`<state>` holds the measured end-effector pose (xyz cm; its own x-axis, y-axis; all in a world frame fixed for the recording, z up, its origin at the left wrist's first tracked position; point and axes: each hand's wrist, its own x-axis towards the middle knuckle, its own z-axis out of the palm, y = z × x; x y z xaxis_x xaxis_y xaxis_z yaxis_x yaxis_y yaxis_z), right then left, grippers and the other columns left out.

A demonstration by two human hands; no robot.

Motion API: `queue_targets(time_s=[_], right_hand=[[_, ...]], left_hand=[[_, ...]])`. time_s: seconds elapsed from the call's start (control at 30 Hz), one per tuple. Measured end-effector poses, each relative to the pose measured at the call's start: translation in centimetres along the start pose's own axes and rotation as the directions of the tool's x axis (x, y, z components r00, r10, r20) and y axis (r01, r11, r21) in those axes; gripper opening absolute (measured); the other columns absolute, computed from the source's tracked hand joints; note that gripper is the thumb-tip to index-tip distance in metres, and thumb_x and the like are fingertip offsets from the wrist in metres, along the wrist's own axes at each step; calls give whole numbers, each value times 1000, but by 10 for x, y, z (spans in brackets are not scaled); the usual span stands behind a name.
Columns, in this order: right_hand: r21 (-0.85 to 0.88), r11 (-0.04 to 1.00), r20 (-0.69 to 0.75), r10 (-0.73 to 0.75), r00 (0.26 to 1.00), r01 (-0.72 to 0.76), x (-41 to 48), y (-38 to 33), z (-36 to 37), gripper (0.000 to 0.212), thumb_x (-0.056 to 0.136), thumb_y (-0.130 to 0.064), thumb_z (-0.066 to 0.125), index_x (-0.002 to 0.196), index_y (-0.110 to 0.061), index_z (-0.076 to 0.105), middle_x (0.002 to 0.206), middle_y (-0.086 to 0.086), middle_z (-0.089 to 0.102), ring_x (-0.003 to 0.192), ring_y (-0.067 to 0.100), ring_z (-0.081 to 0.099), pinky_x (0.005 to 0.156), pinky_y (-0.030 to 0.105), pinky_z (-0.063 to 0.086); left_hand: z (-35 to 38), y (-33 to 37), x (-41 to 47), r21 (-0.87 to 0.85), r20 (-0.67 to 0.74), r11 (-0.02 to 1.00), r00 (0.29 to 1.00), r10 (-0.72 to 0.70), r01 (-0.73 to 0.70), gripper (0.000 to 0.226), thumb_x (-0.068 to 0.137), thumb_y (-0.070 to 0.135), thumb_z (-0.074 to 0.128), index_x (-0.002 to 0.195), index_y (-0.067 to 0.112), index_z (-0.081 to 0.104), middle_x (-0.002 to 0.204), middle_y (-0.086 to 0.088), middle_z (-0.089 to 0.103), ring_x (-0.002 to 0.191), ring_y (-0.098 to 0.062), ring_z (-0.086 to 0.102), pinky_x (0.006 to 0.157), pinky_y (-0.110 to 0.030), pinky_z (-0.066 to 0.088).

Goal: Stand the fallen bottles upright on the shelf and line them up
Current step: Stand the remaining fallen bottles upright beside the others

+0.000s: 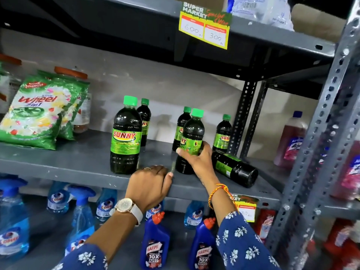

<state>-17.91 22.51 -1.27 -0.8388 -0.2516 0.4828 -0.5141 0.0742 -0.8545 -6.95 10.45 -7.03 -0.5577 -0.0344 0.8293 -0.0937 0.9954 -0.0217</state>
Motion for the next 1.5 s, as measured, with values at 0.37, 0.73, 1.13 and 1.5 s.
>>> queue_targets(time_s=[0.37, 0.73, 1.13, 1.5], right_hand=[[4, 998, 109, 67, 992, -68, 2, 4, 0, 64, 51, -28, 87, 105, -11, 57, 103, 7, 70, 98, 22, 66, 84, 34, 53], [-84, 996, 72, 40, 997, -34, -11, -1, -3, 51, 50, -27, 89, 93, -19, 64, 101, 7, 72, 95, 18, 67, 90, 41, 53], [-200, 979, 68, 38, 997, -23, -25, -7, -12, 55, 58, -20, 85, 107, -11, 62, 110, 8, 69, 98, 18, 62, 86, 27, 46], [-172, 985, 157, 20, 987, 8, -48, -13, -29, 50, 61, -19, 84, 106, -11, 65, 111, 8, 70, 99, 17, 64, 93, 32, 49]], left_hand=[[-1, 2, 1, 38, 20, 999, 1000, -3, 2, 39, 89, 37, 33, 78, 20, 67, 76, 0, 69, 60, -22, 63, 48, -29, 43], [-2, 2, 0, 12, 11, 1000, 1000, -4, 4, 38, 88, 36, 34, 77, 19, 67, 75, 0, 69, 60, -22, 63, 48, -28, 43], [-7, 4, -1, -14, -38, 1000, 999, 9, -9, 35, 86, 26, 35, 73, 16, 67, 70, -3, 69, 54, -23, 60, 45, -25, 38], [-6, 6, -3, -10, -39, 1000, 999, 17, -18, 35, 88, 24, 36, 72, 14, 66, 68, -8, 68, 51, -28, 59, 44, -25, 36]])
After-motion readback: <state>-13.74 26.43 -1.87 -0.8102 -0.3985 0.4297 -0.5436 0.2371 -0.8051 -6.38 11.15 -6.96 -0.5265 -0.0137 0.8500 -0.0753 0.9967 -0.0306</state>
